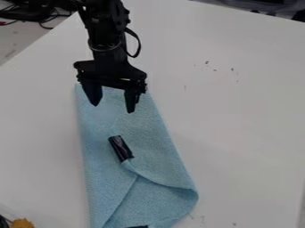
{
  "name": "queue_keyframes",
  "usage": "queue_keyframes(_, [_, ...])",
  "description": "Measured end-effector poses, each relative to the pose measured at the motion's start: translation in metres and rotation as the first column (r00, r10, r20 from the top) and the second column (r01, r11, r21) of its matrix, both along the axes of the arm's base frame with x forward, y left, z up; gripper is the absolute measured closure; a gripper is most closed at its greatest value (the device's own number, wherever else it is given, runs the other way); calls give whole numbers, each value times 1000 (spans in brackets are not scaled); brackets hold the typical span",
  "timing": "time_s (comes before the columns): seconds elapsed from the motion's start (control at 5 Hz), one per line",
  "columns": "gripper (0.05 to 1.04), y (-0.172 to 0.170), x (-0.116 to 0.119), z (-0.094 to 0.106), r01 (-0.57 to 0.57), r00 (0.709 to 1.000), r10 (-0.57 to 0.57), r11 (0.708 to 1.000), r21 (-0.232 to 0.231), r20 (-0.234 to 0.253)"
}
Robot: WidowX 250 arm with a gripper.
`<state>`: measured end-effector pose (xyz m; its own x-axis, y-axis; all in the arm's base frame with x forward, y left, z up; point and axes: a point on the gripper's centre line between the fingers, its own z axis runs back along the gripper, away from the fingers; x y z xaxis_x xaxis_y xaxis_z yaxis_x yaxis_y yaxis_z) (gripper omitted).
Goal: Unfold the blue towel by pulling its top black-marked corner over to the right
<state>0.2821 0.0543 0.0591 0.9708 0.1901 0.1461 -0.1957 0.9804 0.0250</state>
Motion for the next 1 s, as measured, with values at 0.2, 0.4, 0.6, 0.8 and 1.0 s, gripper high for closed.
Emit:
queue_keyframes(0.2, [83,-1,-4,-9,-7,1000,7,1000,-7,-28])
queue_keyframes(0.4, [83,-8,-15,-21,-50,998,49,999,-17,-42])
queue_keyframes(0.6, [83,-12,-28,-33,-80,995,79,996,-28,-61])
queue_keyframes(0.8, [83,-15,-37,-38,-113,991,110,993,-39,-72])
queue_keyframes(1.0, [83,-16,-37,-39,-100,993,97,994,-47,-72])
